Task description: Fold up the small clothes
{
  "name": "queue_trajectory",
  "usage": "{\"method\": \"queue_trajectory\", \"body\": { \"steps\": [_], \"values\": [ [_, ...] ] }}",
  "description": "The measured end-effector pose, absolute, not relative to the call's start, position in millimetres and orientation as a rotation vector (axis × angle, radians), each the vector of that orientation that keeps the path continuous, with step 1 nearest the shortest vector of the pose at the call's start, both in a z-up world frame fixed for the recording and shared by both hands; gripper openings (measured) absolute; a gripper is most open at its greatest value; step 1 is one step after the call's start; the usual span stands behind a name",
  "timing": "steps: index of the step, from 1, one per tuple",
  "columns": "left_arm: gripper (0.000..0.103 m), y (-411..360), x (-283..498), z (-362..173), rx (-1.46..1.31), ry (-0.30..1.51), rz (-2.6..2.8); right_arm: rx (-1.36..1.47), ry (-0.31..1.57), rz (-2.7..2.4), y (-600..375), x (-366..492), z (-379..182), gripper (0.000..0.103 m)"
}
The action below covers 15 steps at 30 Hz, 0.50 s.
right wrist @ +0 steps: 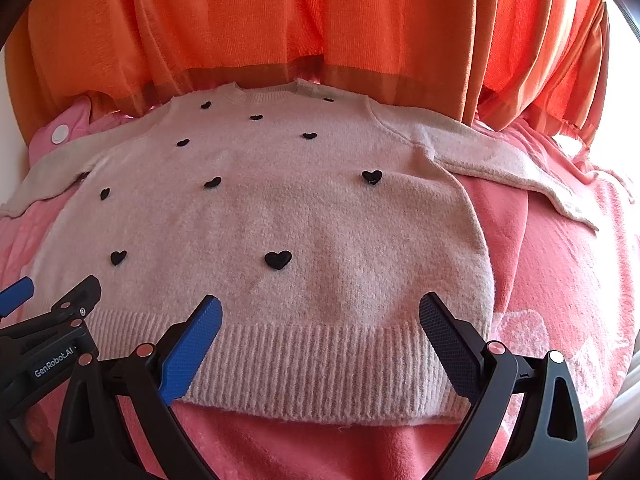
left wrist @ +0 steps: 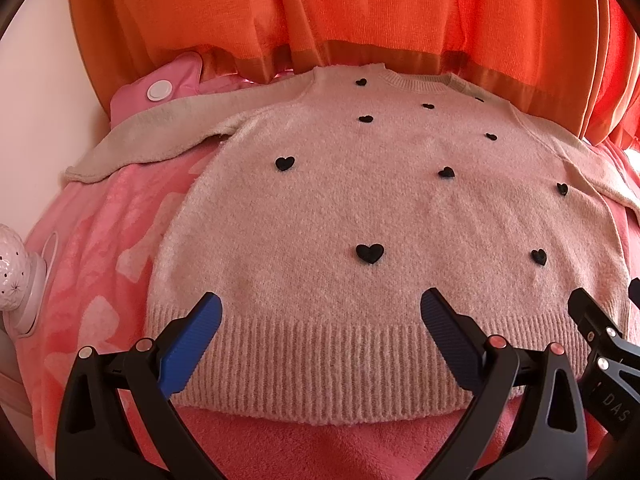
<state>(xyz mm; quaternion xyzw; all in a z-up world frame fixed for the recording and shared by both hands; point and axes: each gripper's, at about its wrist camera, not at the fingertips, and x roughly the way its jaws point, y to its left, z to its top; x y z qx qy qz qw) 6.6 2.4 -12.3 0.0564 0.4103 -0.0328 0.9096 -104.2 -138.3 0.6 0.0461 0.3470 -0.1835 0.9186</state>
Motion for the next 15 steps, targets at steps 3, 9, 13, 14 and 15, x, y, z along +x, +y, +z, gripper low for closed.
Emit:
{"method": "queue_trajectory", "body": {
  "steps": [3, 9, 13, 14, 15],
  "values": [
    [0.097, 2.2, 6.9, -12.5, 0.115, 0.847, -0.069, 0.096, 0.714, -0.376, -138.2, -104.5, 0.3, 0.097],
    [0.097, 2.2, 7.1, -12.3, 0.116, 0.846, -0.070, 0.095, 0.714, -0.377, -138.1, -104.5, -0.3, 0.097],
    [0.097, 2.1, 7.3, -12.4, 0.116, 0.847, -0.070, 0.096, 0.715, -0.376, -138.3, -104.2, -0.4, 0.097],
    [0.097, 1.7, 7.4, -12.5, 0.117, 0.846, -0.070, 0.095, 0.715, -0.376, -138.3, -104.1, -0.3, 0.097],
    [0.097, 1.4, 7.3, -12.4, 0.117, 0.845, -0.070, 0.096, 0.715, -0.375, -138.4, -104.1, -0.2, 0.097]
  ]
}}
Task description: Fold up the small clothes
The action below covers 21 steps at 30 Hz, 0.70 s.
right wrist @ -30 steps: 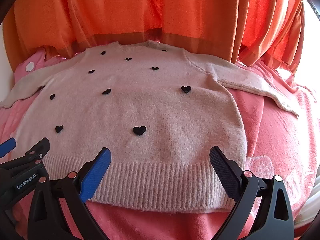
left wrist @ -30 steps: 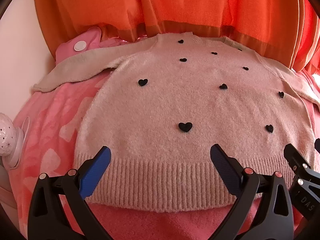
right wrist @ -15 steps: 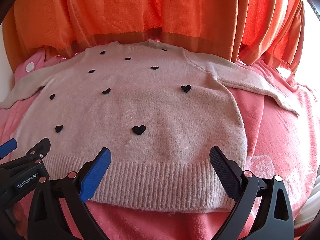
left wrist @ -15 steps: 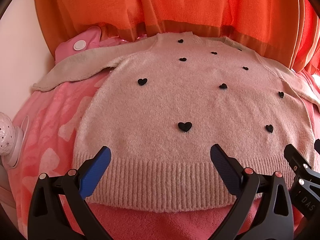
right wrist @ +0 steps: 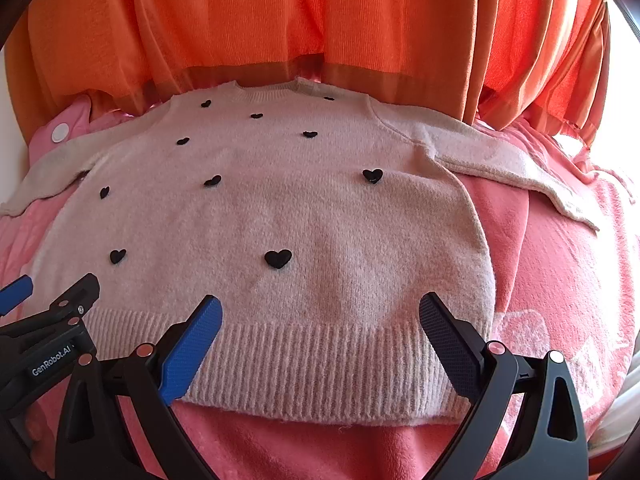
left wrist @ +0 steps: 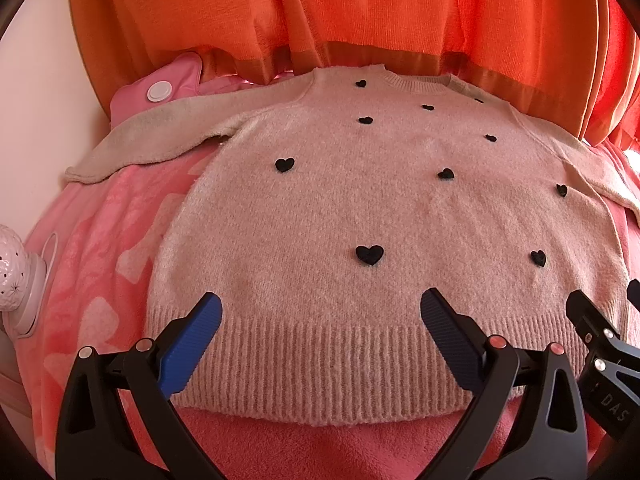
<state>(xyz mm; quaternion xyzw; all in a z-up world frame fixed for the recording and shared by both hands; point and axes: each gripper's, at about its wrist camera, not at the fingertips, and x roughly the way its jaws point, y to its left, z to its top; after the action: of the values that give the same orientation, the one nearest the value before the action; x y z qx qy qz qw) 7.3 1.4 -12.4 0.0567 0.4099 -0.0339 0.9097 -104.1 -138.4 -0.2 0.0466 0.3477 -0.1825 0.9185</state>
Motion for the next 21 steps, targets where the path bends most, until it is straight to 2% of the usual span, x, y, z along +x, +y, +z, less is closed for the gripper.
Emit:
{"method": "queue_trajectory", "body": {
  "steps": [14, 17, 21],
  "values": [
    [0.098, 5, 10, -8, 0.082, 0.850, -0.074, 0.152, 0.726, -0.331, -153, -103, 6, 0.097],
    [0.098, 16, 19, -2, 0.049, 0.855, -0.082, 0.264, 0.661, -0.325, -207, -114, 36, 0.097],
    [0.098, 28, 38, 25, 0.004, 0.796, -0.076, 0.434, 0.576, -0.438, -338, -126, 50, 0.097]
  ]
}}
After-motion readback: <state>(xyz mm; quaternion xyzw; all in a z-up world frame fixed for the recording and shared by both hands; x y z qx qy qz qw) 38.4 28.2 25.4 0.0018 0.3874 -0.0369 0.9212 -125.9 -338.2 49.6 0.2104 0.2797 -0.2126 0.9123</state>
